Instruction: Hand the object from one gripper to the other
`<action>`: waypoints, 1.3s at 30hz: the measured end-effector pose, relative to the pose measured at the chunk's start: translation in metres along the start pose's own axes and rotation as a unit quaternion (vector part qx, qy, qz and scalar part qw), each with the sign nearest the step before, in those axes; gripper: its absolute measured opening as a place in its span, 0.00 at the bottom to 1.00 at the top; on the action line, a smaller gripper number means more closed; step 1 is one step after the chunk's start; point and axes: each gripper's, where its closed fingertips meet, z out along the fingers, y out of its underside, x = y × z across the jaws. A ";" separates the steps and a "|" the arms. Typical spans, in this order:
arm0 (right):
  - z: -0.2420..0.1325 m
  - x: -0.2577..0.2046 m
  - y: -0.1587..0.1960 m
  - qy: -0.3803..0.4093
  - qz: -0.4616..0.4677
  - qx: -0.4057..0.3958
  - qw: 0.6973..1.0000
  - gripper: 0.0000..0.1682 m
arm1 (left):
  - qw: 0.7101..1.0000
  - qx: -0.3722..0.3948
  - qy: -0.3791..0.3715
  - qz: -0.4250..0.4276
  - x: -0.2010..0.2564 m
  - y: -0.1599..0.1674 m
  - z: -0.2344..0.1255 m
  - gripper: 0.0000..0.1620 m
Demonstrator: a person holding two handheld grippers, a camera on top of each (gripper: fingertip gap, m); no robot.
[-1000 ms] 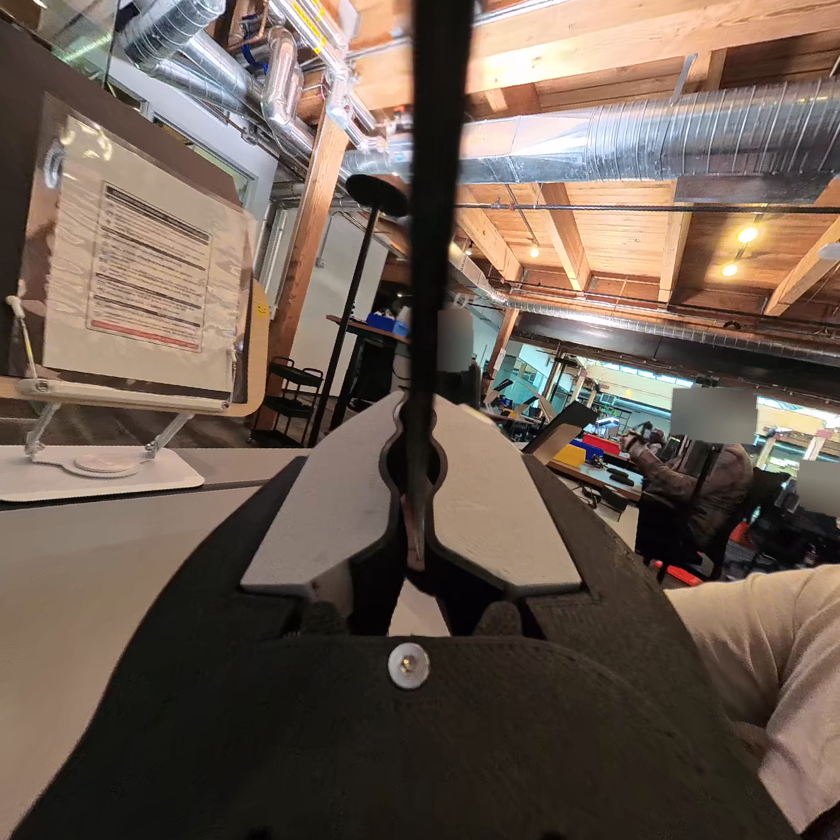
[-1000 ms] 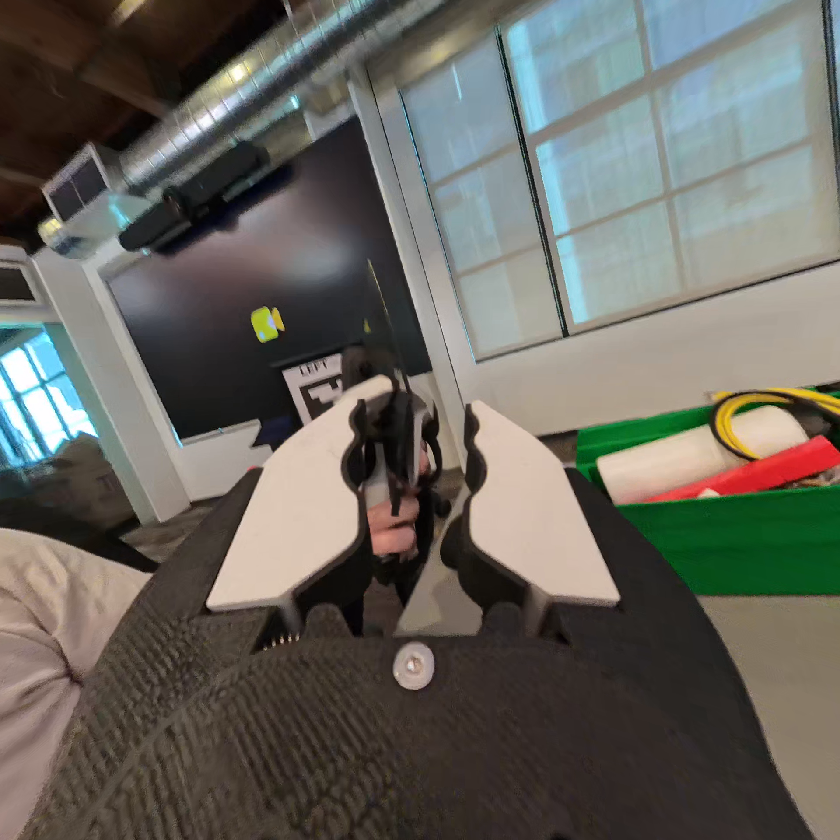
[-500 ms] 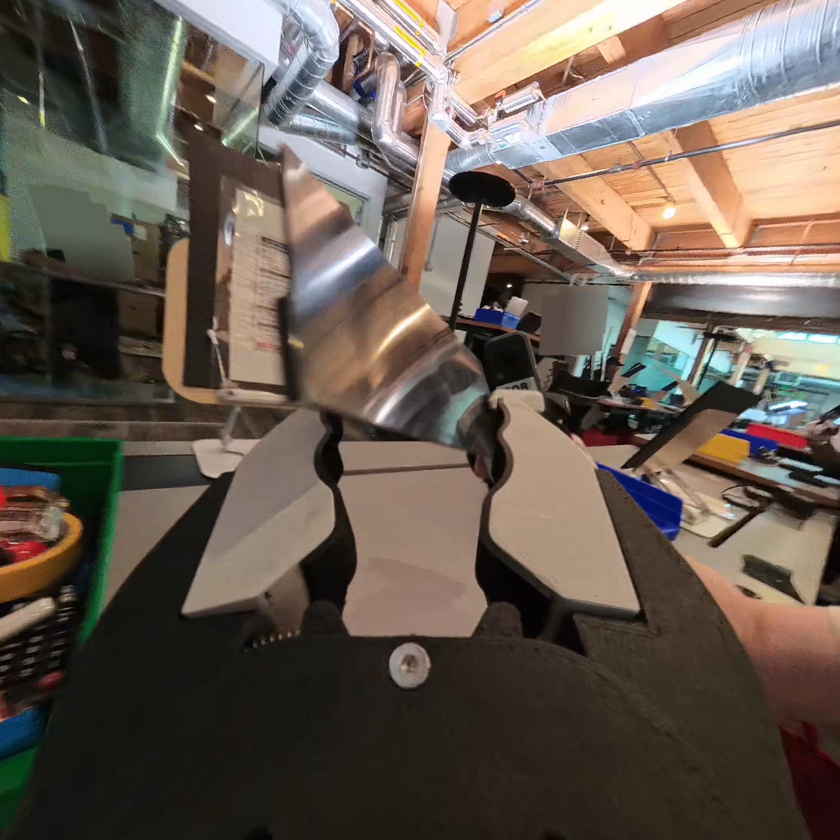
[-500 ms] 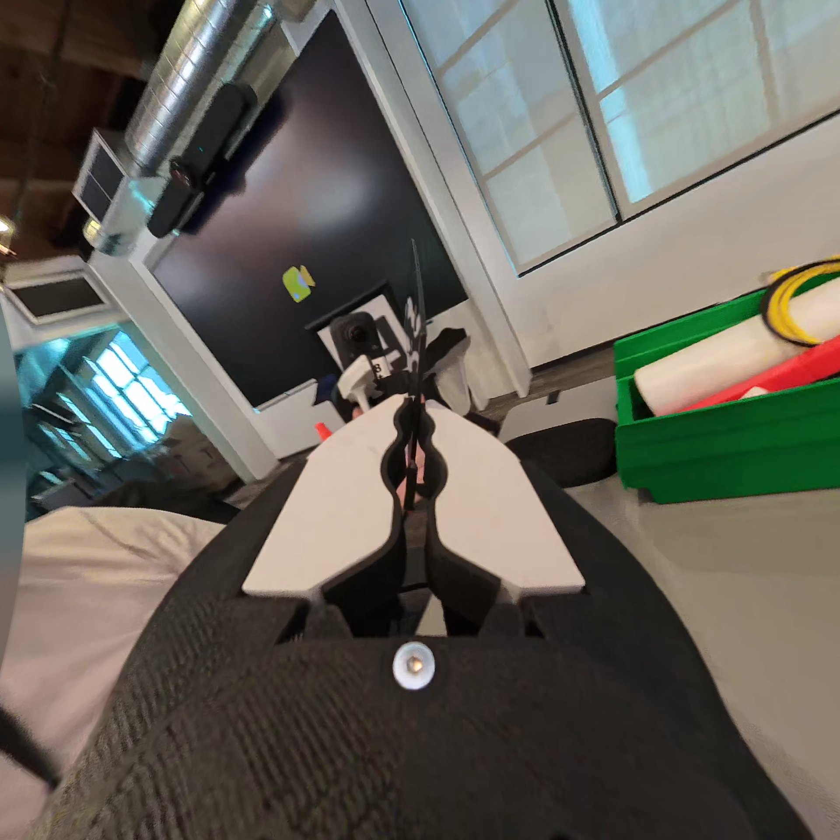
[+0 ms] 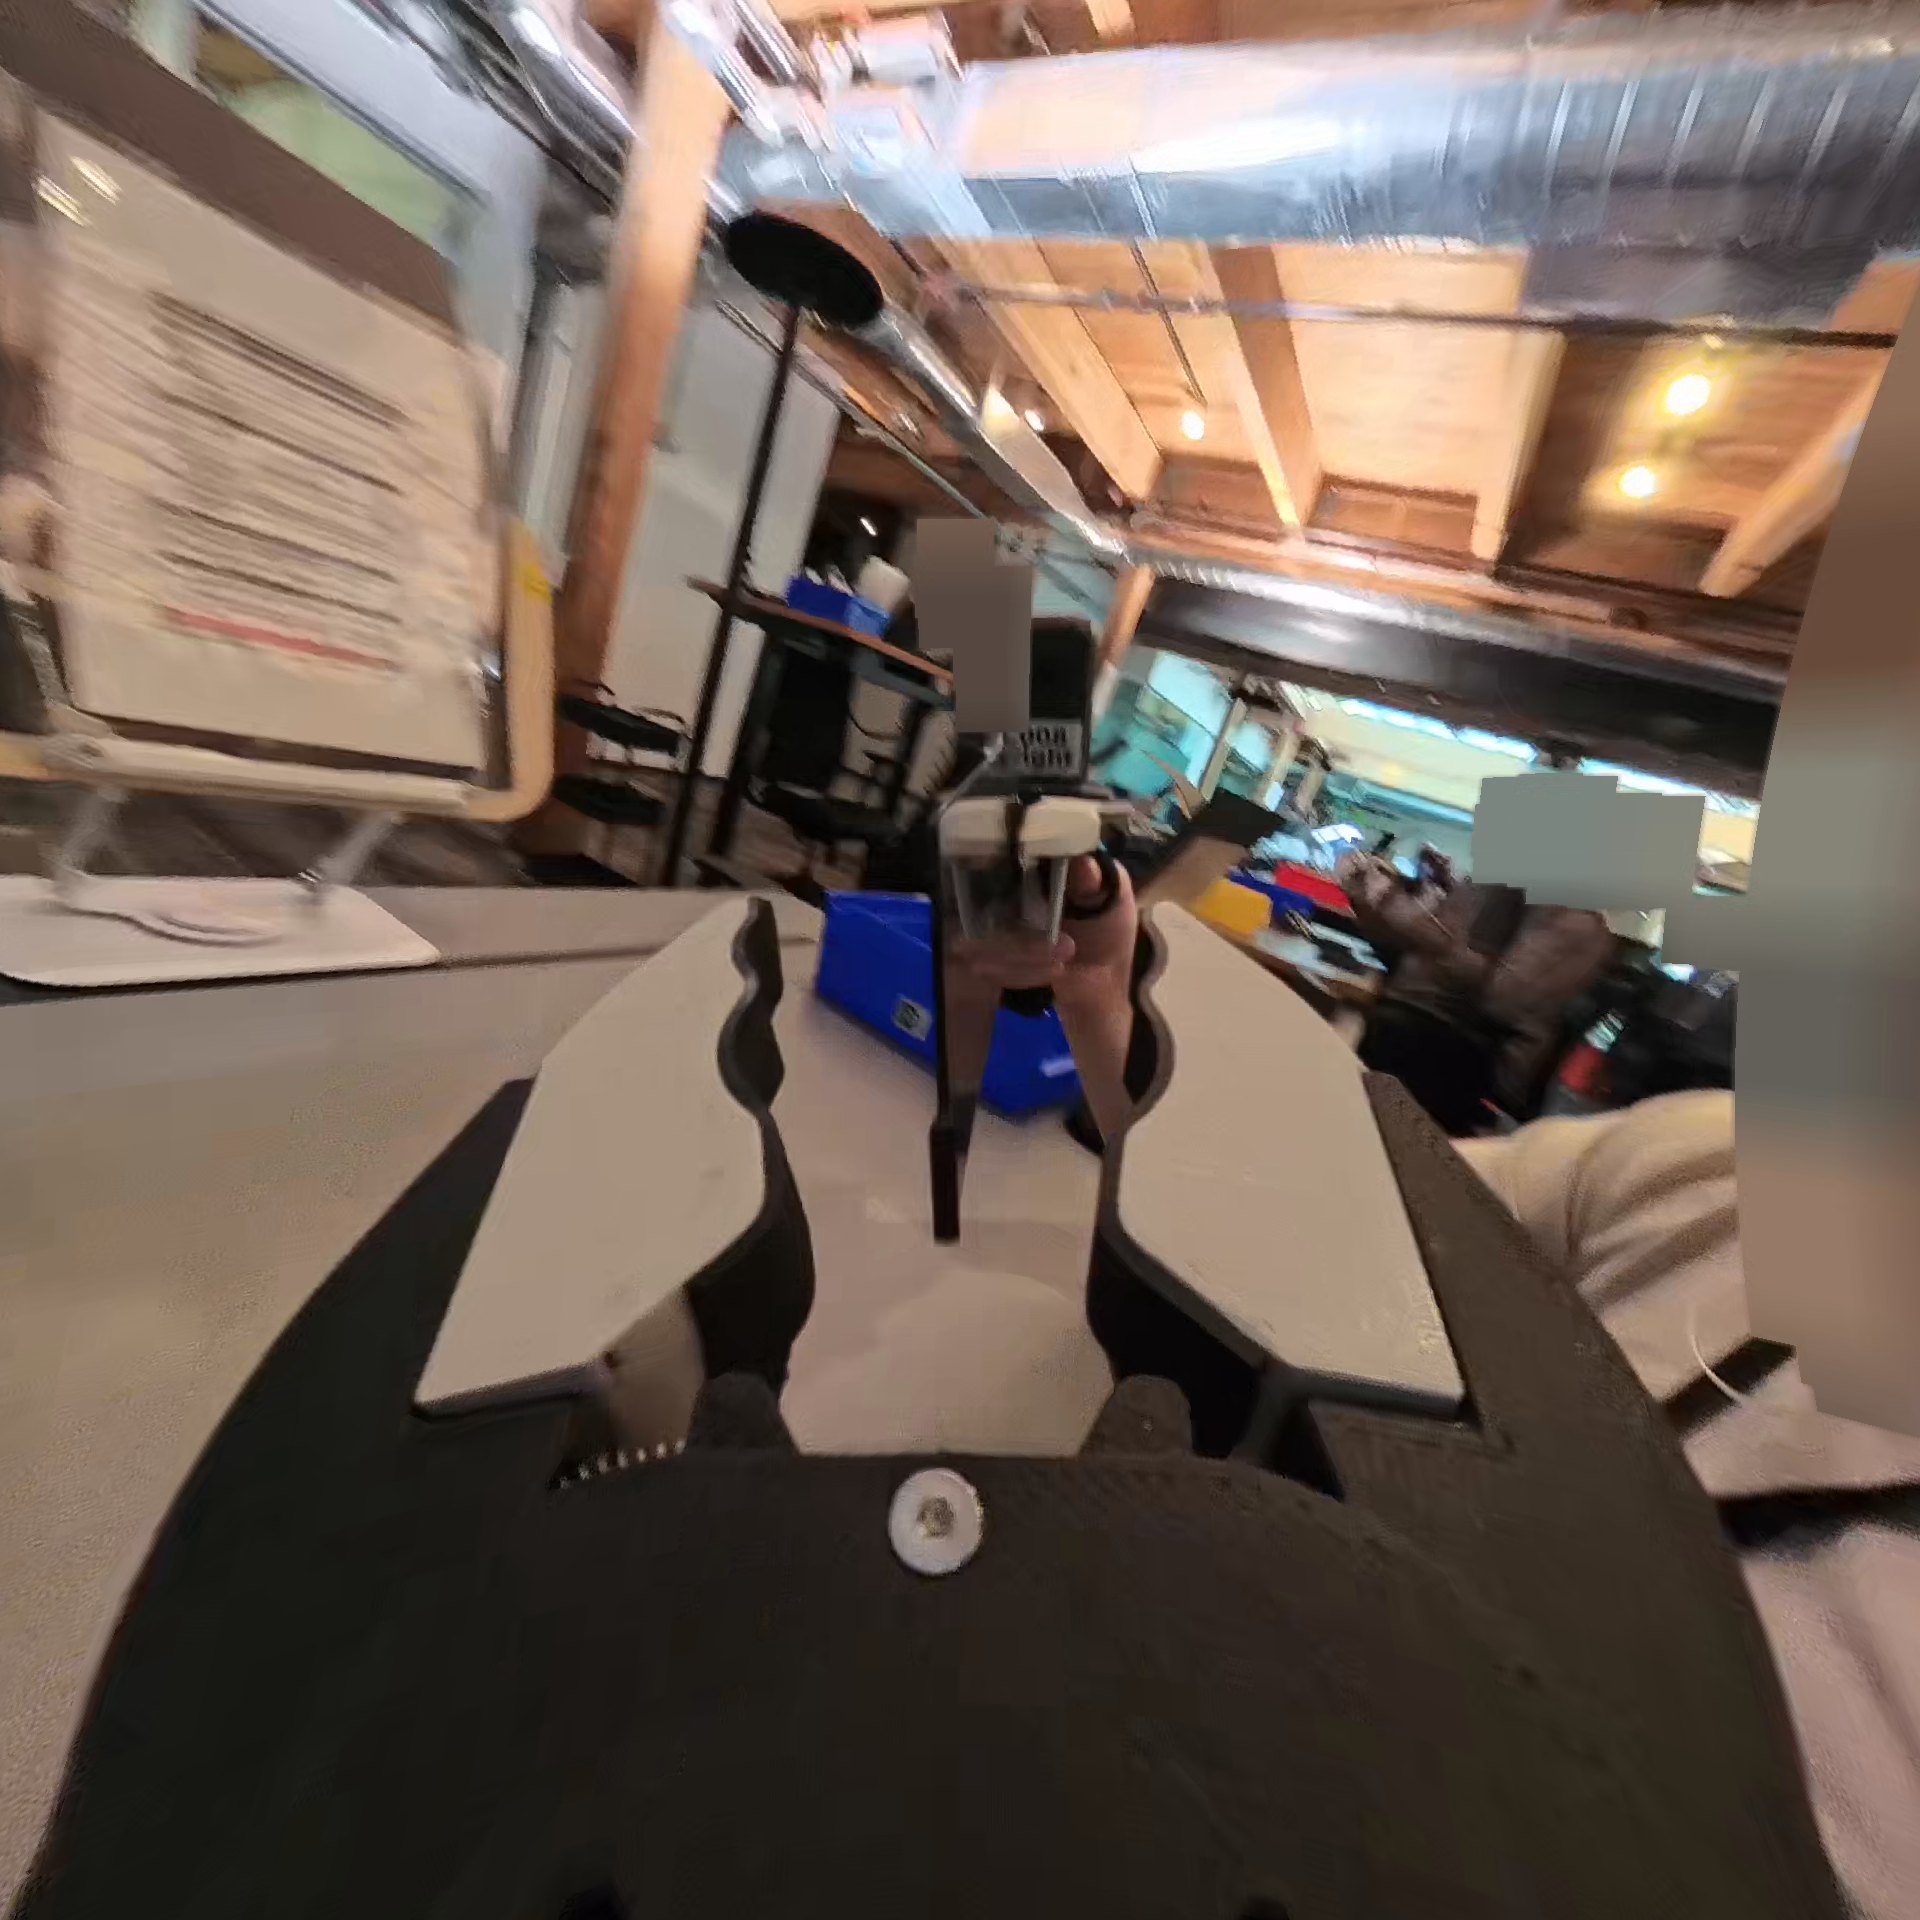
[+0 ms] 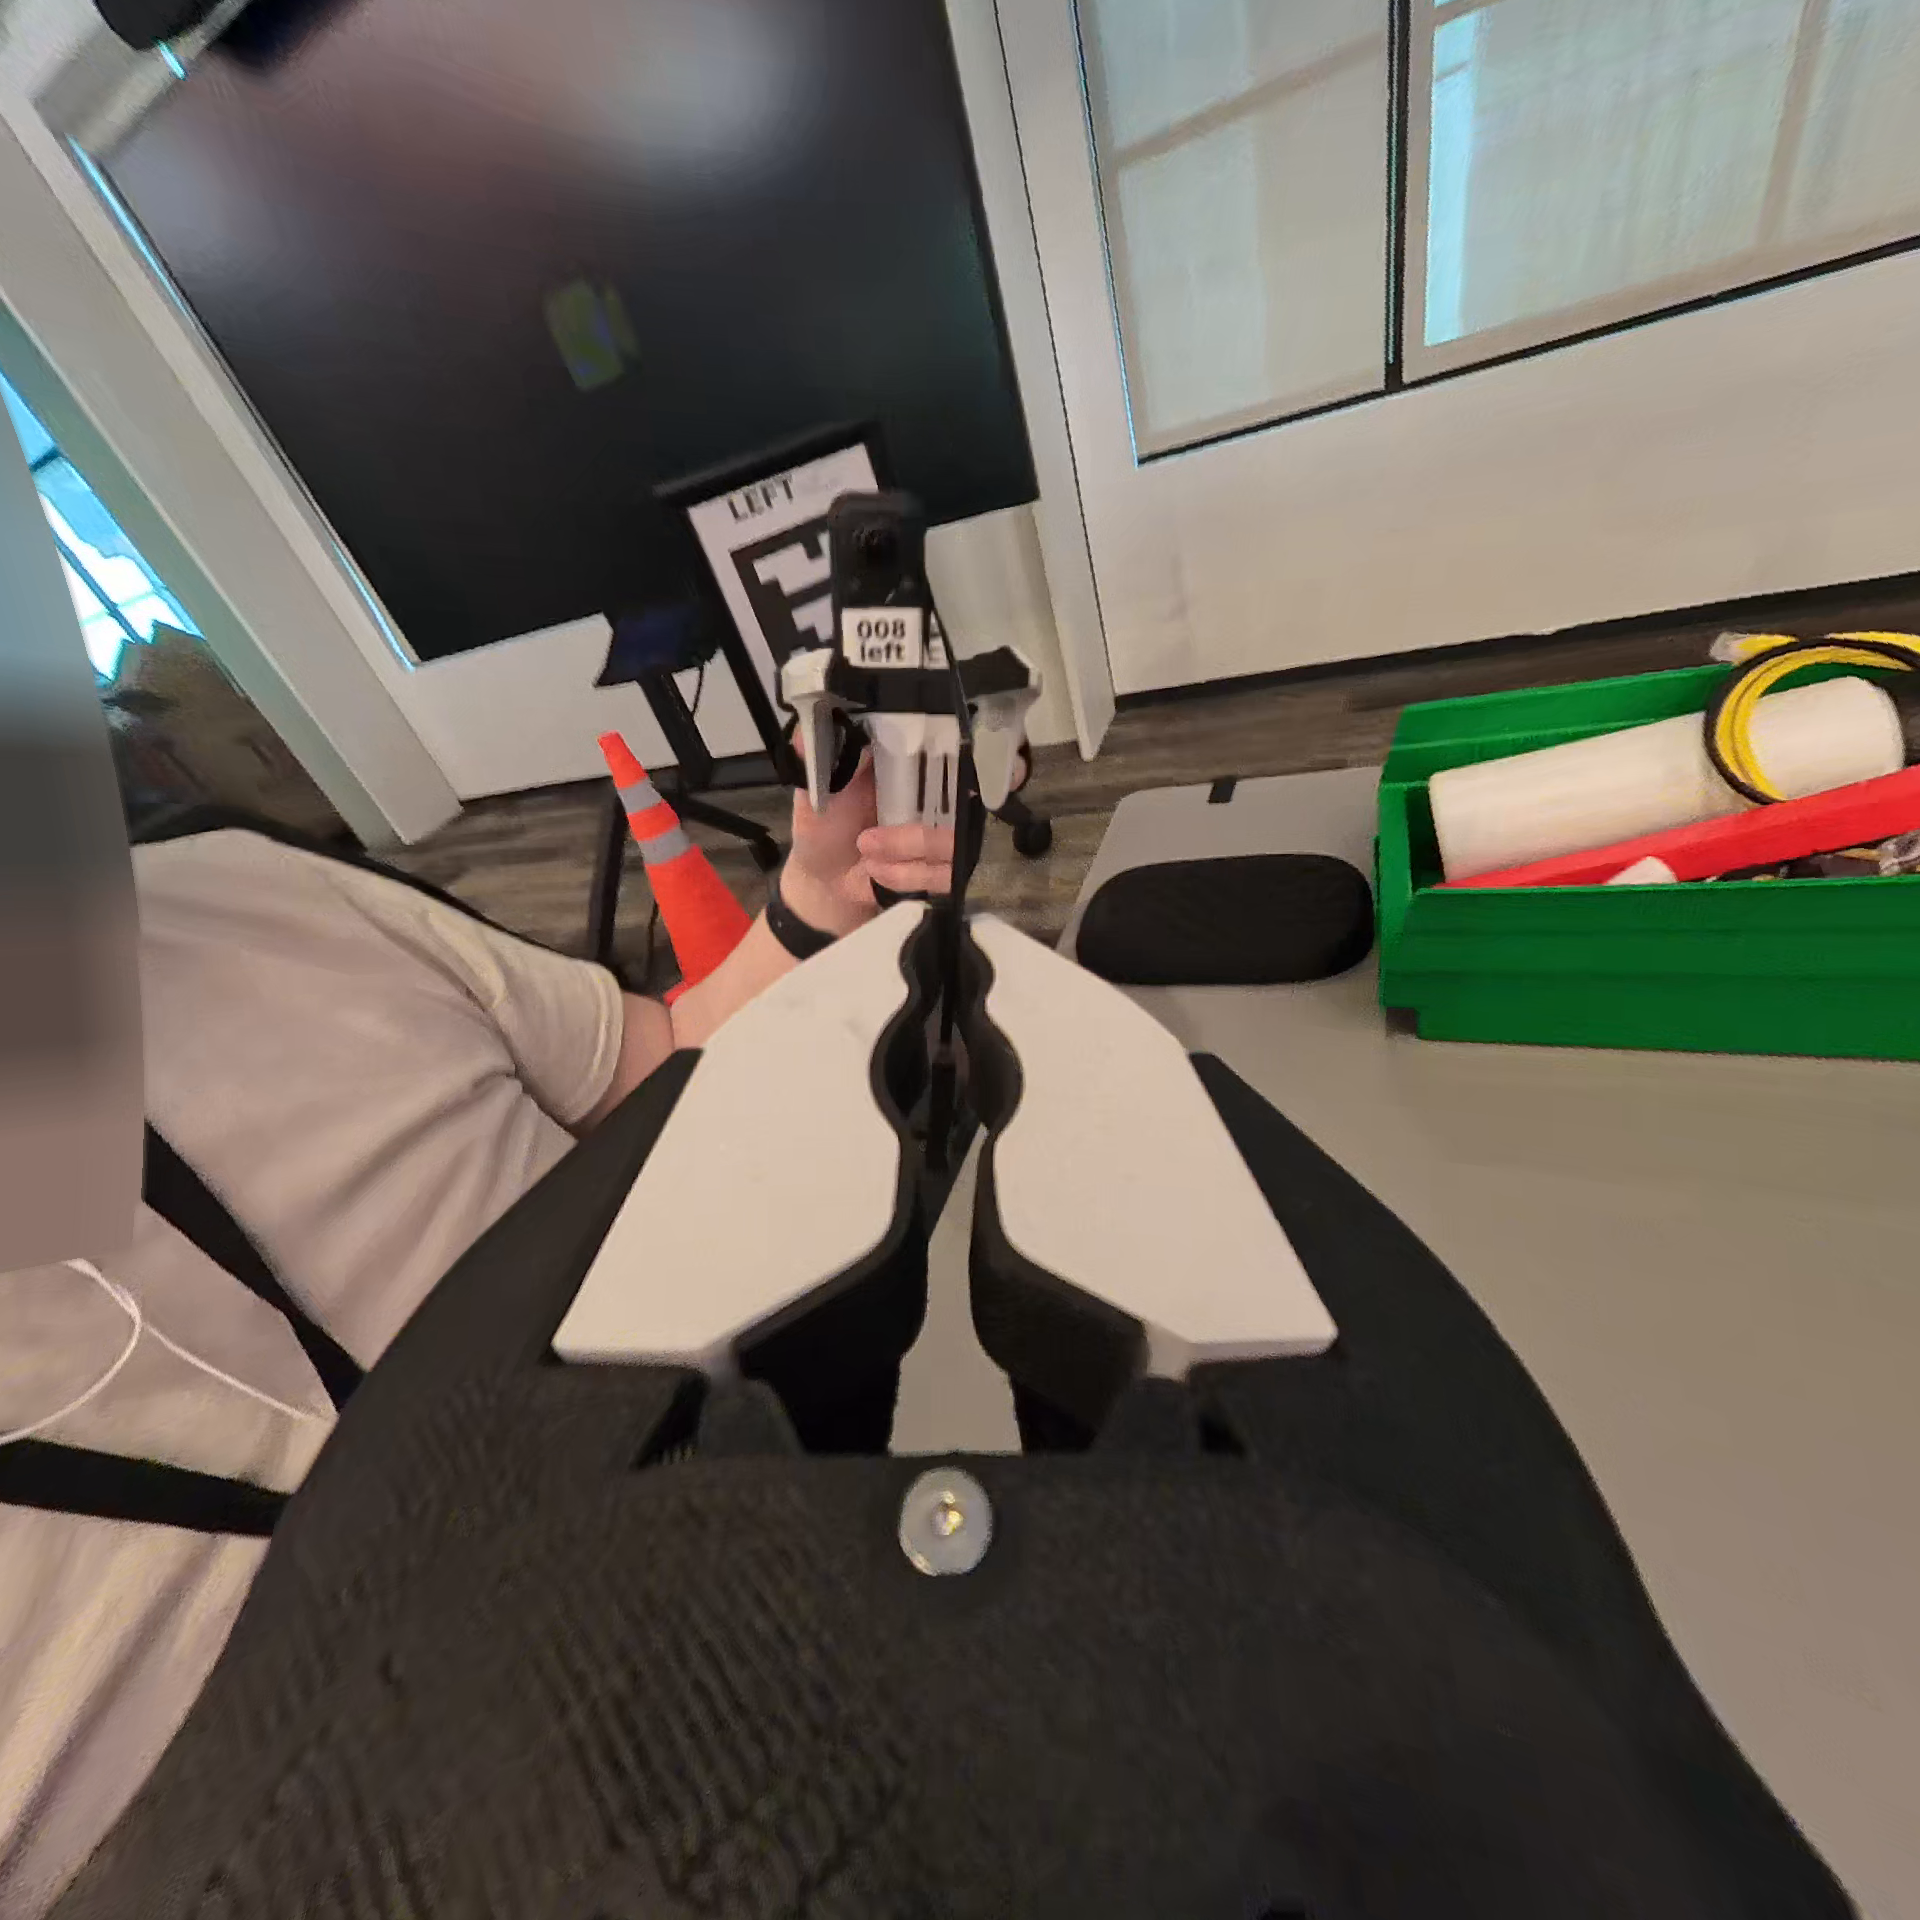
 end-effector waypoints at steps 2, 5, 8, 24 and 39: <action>0.002 -0.013 0.009 0.017 -0.014 -0.010 1.000 0.01 | 0.998 -0.057 0.037 -0.003 0.011 0.022 0.010 0.33; -0.005 -0.030 0.017 0.050 -0.012 -0.003 0.999 0.01 | 0.990 -0.117 0.078 0.025 0.023 0.049 0.022 0.01; -0.026 -0.047 0.013 0.102 -0.024 0.045 0.993 0.02 | 0.984 -0.126 0.127 0.010 0.039 0.061 0.037 0.01; -0.118 -0.203 0.056 0.413 -0.099 0.391 0.817 0.30 | 0.899 -0.051 0.400 -0.170 0.210 0.100 0.165 0.01; -0.157 -0.297 0.128 0.566 -0.103 0.258 0.776 0.01 | 0.798 -0.231 0.554 -0.063 0.331 0.198 0.185 0.34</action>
